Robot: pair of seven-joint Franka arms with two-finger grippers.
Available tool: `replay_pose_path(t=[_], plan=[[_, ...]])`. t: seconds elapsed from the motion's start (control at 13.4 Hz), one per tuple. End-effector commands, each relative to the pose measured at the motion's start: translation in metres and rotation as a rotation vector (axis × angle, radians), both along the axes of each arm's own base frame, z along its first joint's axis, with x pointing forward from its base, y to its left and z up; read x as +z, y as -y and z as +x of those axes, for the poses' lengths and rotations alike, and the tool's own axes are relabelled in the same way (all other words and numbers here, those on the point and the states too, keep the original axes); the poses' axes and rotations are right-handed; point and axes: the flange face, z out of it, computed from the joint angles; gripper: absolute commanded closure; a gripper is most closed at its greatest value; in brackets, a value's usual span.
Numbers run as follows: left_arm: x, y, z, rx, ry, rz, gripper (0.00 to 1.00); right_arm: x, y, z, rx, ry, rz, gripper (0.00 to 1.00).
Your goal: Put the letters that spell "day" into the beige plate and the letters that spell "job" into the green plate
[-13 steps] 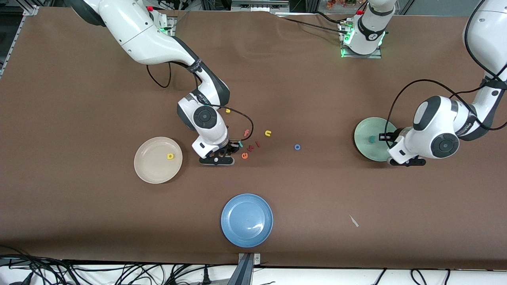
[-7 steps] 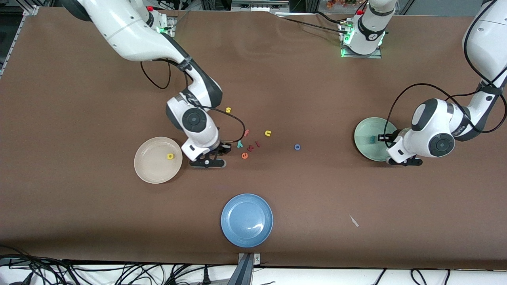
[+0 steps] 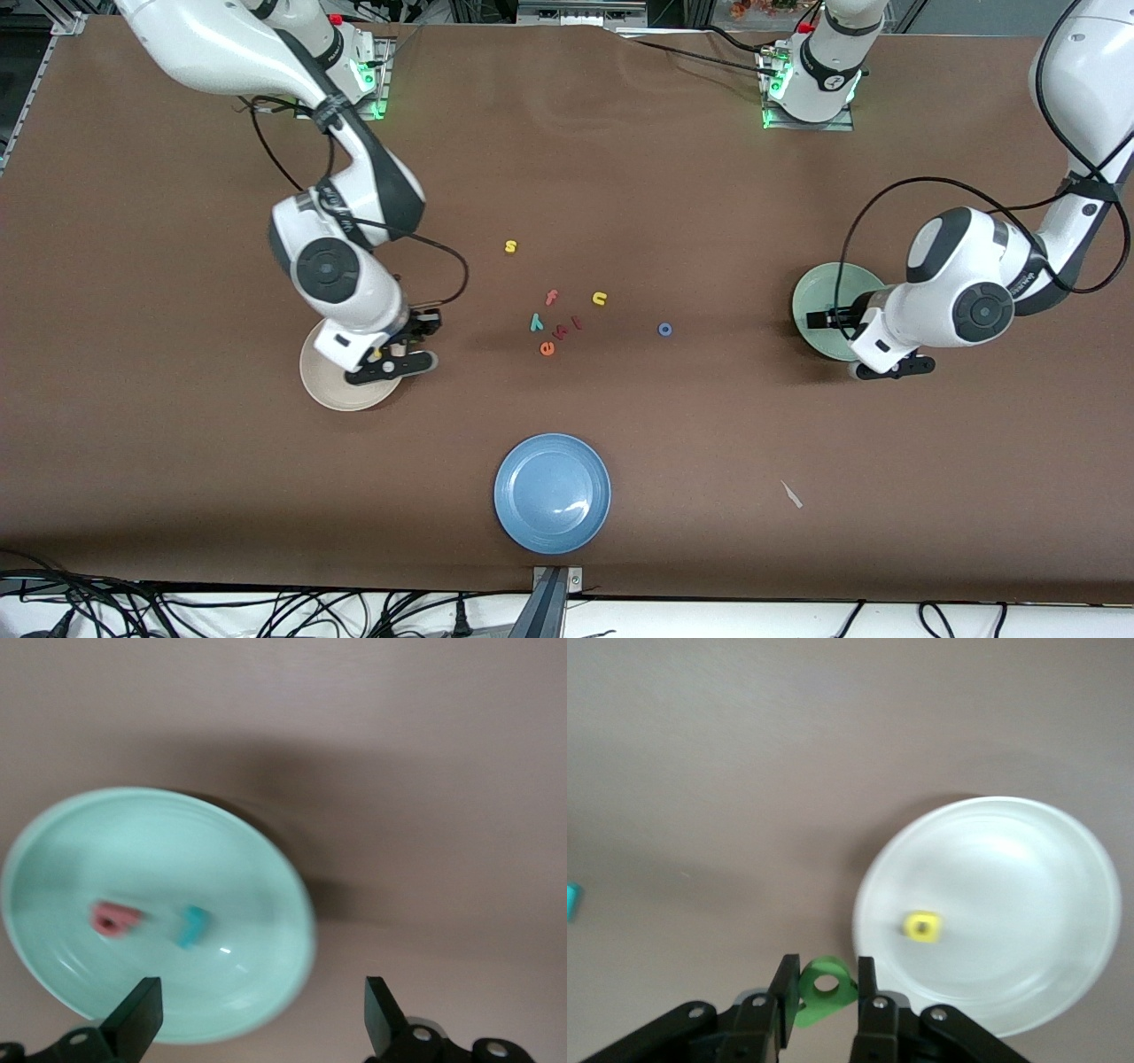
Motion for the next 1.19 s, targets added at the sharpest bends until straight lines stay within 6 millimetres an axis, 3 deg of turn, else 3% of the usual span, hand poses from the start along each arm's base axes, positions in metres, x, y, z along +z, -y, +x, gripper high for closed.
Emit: replay_pose_path(t=[0.0,0.22,0.37,0.45,0.6,0.82,0.97,1.12], plan=[[0.015,0.076,-0.005,0.124,-0.002,0.050,0.00,-0.001,0.054,-0.001,0.096,-0.025,0.008,0.72],[0.006,0.158,-0.013,0.225,-0.001,0.059,0.01,-0.011,0.082,0.009,0.120,-0.007,-0.006,0.70],[-0.012,0.198,-0.017,0.287,0.050,0.033,0.01,-0.017,0.086,0.009,0.115,-0.009,-0.004,0.54],[-0.025,0.214,-0.019,0.302,0.072,0.028,0.01,-0.020,0.086,0.007,0.106,-0.014,-0.004,0.37],[-0.042,0.233,-0.019,0.315,0.125,0.037,0.01,-0.019,0.086,0.007,0.100,-0.019,-0.005,0.28],[-0.050,0.241,-0.024,0.299,0.131,0.052,0.08,-0.019,0.082,0.006,0.046,-0.021,-0.001,0.27],[-0.065,0.249,-0.027,0.327,0.131,0.042,0.11,-0.016,0.046,-0.001,-0.038,-0.005,0.011,0.27],[-0.075,0.253,-0.030,0.322,0.140,0.050,0.17,-0.024,-0.002,-0.011,-0.163,-0.008,0.039,0.26]])
